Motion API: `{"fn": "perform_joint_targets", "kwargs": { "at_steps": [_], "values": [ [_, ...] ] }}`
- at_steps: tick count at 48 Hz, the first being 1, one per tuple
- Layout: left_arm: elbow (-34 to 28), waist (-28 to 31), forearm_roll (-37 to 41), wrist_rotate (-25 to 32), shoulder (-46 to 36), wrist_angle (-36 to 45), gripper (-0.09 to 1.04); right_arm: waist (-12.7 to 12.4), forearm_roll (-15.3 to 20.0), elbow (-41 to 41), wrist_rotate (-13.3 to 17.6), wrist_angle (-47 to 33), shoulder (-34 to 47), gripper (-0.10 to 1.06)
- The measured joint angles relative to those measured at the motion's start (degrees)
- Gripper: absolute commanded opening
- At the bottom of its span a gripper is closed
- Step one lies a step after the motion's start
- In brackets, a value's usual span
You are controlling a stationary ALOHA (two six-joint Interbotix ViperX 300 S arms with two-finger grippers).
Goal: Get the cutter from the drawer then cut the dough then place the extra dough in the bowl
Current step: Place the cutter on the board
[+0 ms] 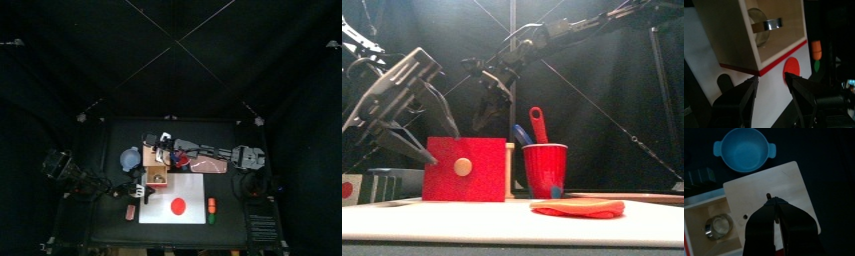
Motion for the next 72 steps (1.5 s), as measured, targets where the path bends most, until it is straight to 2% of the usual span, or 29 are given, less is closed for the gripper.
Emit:
{"fn": "perform_joint_targets", "kwargs": {
  "at_steps": [7, 10, 14, 19, 24, 39, 50, 66, 72],
  "values": [
    [4.0, 0.1, 11.8, 0.1, -3.3, 0.0, 0.83, 3.9, 0.1, 7.2, 0.3, -2.7, -5.0, 0.38],
    [5.5, 0.1, 17.1, 0.0, -4.7, 0.0, 0.83, 6.3, 0.2, 11.1, 0.9, -5.7, -6.8, 0.48],
    [7.2, 0.2, 23.3, -0.1, -6.6, -0.1, 0.83, 7.9, 1.5, 15.2, 1.5, -11.1, -8.2, 0.62],
    [8.6, 0.4, 27.6, -0.1, -8.9, -0.4, 0.82, 8.4, 3.8, 18.6, 2.2, -16.9, -8.4, 0.75],
    [9.7, 0.4, 28.7, -0.1, -10.5, -0.5, 0.82, 9.0, 4.8, 20.6, 1.9, -19.6, -8.4, 0.84],
    [10.3, 1.3, 28.9, -0.2, -11.3, -0.7, 0.82, 11.2, 5.0, 20.7, 1.9, -20.6, -4.4, 0.85],
    [10.4, 1.8, 28.9, -0.1, -11.2, -0.7, 0.82, 11.1, 4.5, 19.1, 1.8, -20.0, -0.8, 0.85],
    [10.5, 1.8, 28.9, -0.1, -11.3, -0.7, 0.82, 11.0, 1.2, 15.7, 1.8, -16.3, 2.8, 0.84],
    [10.6, 1.8, 28.9, -0.1, -11.3, -0.7, 0.82, 11.1, 1.1, 14.9, 1.6, -15.2, 4.0, 0.77]
  ]
}}
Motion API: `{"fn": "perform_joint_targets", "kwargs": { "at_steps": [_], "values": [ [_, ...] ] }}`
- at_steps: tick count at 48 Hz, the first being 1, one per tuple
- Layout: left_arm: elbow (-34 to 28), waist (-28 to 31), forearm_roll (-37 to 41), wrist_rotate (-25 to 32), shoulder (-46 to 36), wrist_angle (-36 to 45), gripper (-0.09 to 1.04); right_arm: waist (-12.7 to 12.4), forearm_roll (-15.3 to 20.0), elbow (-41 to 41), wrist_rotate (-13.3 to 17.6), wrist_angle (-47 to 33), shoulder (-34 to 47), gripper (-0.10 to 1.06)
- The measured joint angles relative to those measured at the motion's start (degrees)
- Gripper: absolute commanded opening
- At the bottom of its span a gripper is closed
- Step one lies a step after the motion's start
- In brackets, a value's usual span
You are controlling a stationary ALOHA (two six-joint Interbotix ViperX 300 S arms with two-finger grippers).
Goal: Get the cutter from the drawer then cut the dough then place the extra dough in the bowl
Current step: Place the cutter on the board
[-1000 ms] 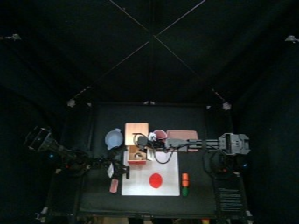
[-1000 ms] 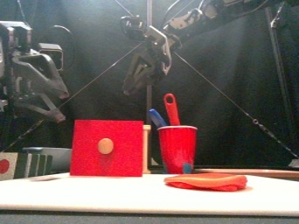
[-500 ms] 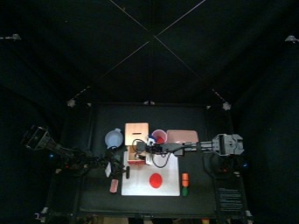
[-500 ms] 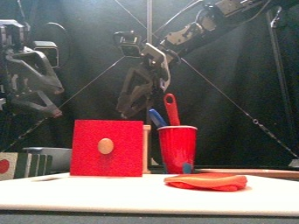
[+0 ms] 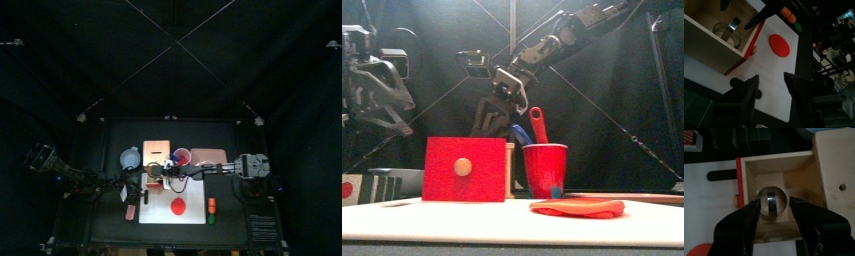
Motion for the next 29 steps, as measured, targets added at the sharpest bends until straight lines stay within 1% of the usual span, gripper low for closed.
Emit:
{"fn": "perform_joint_targets", "kwargs": {
  "at_steps": [4, 9, 18, 24, 29],
  "values": [
    [0.0, 0.0, 0.0, -0.1, 0.0, 0.0, 0.82, 0.0, -0.1, -0.4, -0.4, 1.3, 0.4, 0.65],
    [0.0, 0.1, 0.0, -0.1, 0.1, 0.0, 0.82, 0.1, -0.1, -1.1, -0.4, 2.7, 0.5, 0.55],
    [0.0, 0.8, -0.4, -0.2, 0.0, 0.0, 0.82, 0.0, -0.4, -2.1, 0.1, 4.3, -1.1, 0.55],
    [0.0, 1.1, -0.8, -0.2, 0.0, 0.0, 0.82, 0.0, -0.8, -2.0, 0.2, 4.5, -6.3, 0.55],
    [0.0, 2.1, -1.8, -0.3, 0.0, 0.0, 0.82, 0.0, -0.9, 0.3, 0.3, 5.1, -12.1, 0.55]
  ]
}}
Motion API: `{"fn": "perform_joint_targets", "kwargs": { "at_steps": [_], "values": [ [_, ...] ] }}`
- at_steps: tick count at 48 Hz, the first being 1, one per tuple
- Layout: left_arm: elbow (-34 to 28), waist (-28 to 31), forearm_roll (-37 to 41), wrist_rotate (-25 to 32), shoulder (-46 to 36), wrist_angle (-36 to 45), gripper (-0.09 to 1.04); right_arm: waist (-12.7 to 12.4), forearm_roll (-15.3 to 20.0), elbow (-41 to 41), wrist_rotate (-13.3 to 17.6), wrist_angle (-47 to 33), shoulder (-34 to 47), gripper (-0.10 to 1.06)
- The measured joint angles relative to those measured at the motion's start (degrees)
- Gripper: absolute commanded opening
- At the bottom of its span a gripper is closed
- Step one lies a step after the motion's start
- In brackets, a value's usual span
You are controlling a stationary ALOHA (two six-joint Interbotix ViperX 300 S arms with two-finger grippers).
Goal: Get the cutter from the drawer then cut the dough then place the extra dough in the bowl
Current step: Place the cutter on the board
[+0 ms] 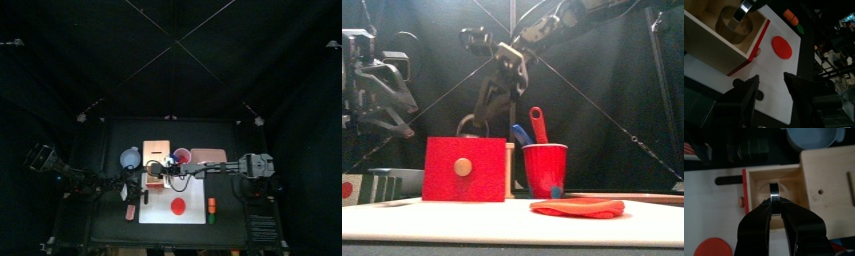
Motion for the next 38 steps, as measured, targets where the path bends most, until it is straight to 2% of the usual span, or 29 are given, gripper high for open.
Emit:
{"fn": "perform_joint_targets", "kwargs": {
  "at_steps": [6, 16, 20, 27, 34, 38],
  "values": [
    [0.0, 0.7, -0.3, 0.1, -0.4, -0.1, 0.82, 1.2, 0.4, 6.1, 0.2, 1.9, -7.7, 0.55],
    [0.0, 2.1, -0.4, 0.2, -2.8, -0.2, 0.82, 4.5, 4.0, 19.1, 0.6, 2.3, -17.1, 0.55],
    [0.0, 3.4, -0.3, 0.3, -4.4, -1.0, 0.82, 4.7, 5.4, 24.9, 0.5, 1.9, -18.1, 0.55],
    [0.2, 6.0, -0.3, 0.4, -7.0, -2.4, 0.82, 4.7, 7.0, 30.8, 2.3, -1.8, -18.2, 0.55],
    [0.1, 9.0, -0.3, 0.3, -8.5, -3.6, 0.82, 4.4, 6.2, 34.8, 4.5, -6.4, -18.2, 0.55],
    [0.1, 10.7, -0.3, 0.2, -8.7, -4.2, 0.82, 3.4, 5.4, 36.3, 5.5, -8.8, -17.8, 0.55]
  ]
}}
